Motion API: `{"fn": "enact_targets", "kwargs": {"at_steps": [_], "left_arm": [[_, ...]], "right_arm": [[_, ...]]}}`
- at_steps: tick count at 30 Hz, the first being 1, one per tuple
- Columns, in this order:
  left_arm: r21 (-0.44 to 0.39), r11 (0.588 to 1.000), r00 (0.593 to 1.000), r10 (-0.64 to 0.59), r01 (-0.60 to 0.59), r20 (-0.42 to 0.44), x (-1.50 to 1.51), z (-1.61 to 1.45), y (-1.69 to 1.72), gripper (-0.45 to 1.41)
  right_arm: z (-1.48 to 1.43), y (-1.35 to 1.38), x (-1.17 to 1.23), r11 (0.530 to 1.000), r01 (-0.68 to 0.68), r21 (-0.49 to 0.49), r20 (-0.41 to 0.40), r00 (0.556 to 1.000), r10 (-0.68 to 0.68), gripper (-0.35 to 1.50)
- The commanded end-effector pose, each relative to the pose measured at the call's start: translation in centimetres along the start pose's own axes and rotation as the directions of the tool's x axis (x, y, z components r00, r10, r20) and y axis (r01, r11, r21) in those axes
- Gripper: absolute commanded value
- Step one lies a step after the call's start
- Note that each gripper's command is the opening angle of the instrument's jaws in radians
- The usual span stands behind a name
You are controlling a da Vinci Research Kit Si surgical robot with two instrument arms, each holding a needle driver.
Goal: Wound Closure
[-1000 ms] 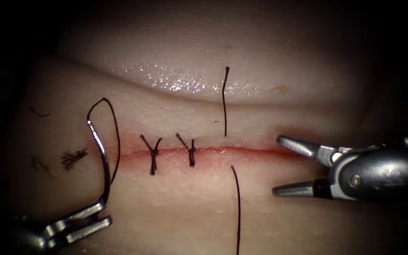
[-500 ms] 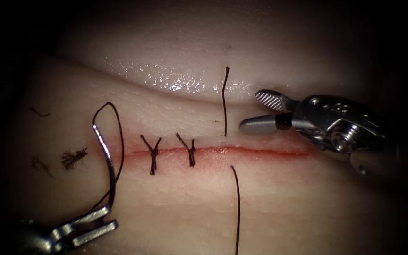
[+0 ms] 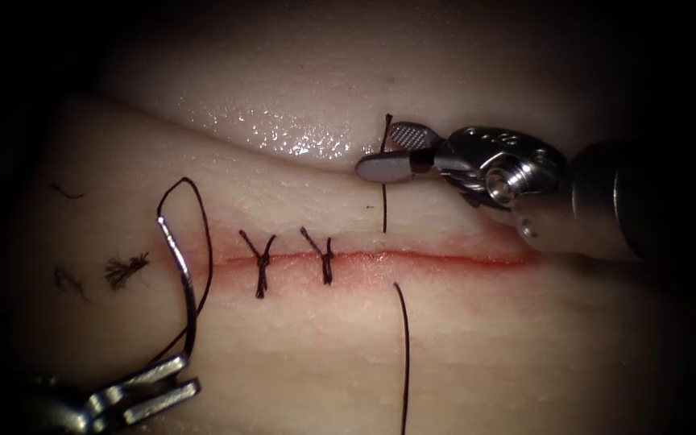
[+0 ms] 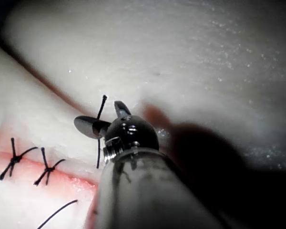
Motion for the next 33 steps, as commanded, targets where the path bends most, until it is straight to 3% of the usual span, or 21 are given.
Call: {"fn": "enact_targets", "kwargs": {"at_steps": [1, 4, 5, 6, 7, 22, 33], "left_arm": [[-0.001, 1.0, 1.0, -0.002, 0.002, 0.0, -0.05, 0.04, 0.07, -0.45], [-0.001, 1.0, 1.0, -0.002, 0.002, 0.0, -0.05, 0.04, 0.07, -0.45], [-0.001, 1.0, 1.0, -0.002, 0.002, 0.0, -0.05, 0.04, 0.07, -0.45], [-0.001, 1.0, 1.0, -0.001, 0.001, 0.0, -0.05, 0.04, 0.07, -0.45], [-0.001, 1.0, 1.0, -0.001, 0.001, 0.0, -0.05, 0.04, 0.07, -0.45], [-0.004, 1.0, 1.0, -0.002, 0.002, 0.005, -0.05, 0.05, 0.07, -0.45], [-0.012, 1.0, 1.0, -0.003, 0.003, 0.0, -0.03, 0.12, 0.09, -0.45]], "right_arm": [[0.16, 0.0, -0.02, 1.0, -0.003, 0.009, -0.003, 1.0, 0.003, 0.98], [0.18, -0.03, -0.02, 1.0, -0.003, 0.015, -0.006, 1.0, 0.003, 0.85], [0.18, -0.04, -0.03, 1.0, -0.004, 0.02, -0.013, 1.0, 0.004, 0.66], [0.17, -0.05, -0.03, 0.999, -0.004, 0.034, -0.025, 1.0, 0.005, 0.26], [0.15, -0.07, -0.03, 0.998, -0.005, 0.057, -0.047, 0.999, 0.007, -0.35], [-0.11, -0.18, 0.2, 0.996, 0.005, 0.087, -0.209, 0.978, 0.013, -0.35], [-0.26, -0.29, 0.37, 0.996, 0.061, 0.068, -0.227, 0.973, -0.044, -0.35]]}}
